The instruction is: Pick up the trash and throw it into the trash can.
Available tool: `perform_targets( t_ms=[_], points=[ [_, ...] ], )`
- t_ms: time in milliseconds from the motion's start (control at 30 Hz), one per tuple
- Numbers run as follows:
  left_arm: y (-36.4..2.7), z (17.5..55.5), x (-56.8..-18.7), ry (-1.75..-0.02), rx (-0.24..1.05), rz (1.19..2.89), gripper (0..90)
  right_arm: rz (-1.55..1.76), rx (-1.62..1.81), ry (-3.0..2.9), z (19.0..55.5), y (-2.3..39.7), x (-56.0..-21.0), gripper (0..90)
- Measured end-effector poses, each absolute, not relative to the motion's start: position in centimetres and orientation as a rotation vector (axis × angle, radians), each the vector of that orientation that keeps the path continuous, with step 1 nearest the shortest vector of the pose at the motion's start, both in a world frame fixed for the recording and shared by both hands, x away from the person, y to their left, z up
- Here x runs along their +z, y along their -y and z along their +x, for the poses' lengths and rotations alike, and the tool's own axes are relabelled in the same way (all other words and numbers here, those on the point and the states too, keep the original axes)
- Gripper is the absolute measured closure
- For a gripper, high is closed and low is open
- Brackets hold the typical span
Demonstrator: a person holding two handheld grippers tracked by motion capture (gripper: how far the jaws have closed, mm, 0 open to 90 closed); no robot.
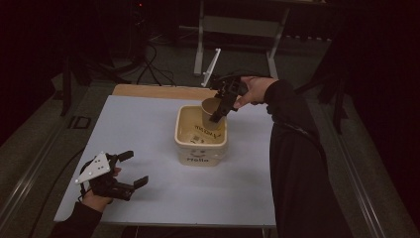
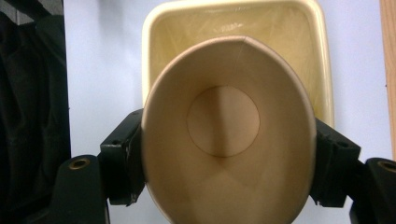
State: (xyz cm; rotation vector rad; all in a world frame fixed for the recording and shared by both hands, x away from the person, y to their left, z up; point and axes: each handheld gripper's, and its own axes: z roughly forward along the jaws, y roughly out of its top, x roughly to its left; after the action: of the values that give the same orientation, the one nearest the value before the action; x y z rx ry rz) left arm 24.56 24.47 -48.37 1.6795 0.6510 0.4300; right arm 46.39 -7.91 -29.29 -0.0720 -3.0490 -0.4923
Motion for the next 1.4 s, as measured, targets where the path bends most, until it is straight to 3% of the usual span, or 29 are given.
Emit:
perform_targets(
  t_ms=[800, 967, 1133, 1400],
  points=[
    [-24.4, 24.6, -48.4, -0.642, 0.414, 1.688, 0.6, -0.081, -0.485, 3.057, 47.1, 5.6, -29.5, 26.3],
    [-24.4, 24.6, -48.4, -0.642, 0.414, 1.688, 0.6, -0.106, -0.467, 3.057, 47.1, 5.5, -29.6, 22.2],
    [-24.4, 24.6, -48.4, -0.641, 0.413, 1.688, 0.6, -0.109, -0.480, 3.031, 47.2, 5.6, -29.3, 10.2],
    [-24.4, 24.6, -48.4, -0.638, 0.415, 1.687, 0.6, -0.135, -0.506, 3.031, 47.2, 5.7, -28.8, 10.0]
  ],
)
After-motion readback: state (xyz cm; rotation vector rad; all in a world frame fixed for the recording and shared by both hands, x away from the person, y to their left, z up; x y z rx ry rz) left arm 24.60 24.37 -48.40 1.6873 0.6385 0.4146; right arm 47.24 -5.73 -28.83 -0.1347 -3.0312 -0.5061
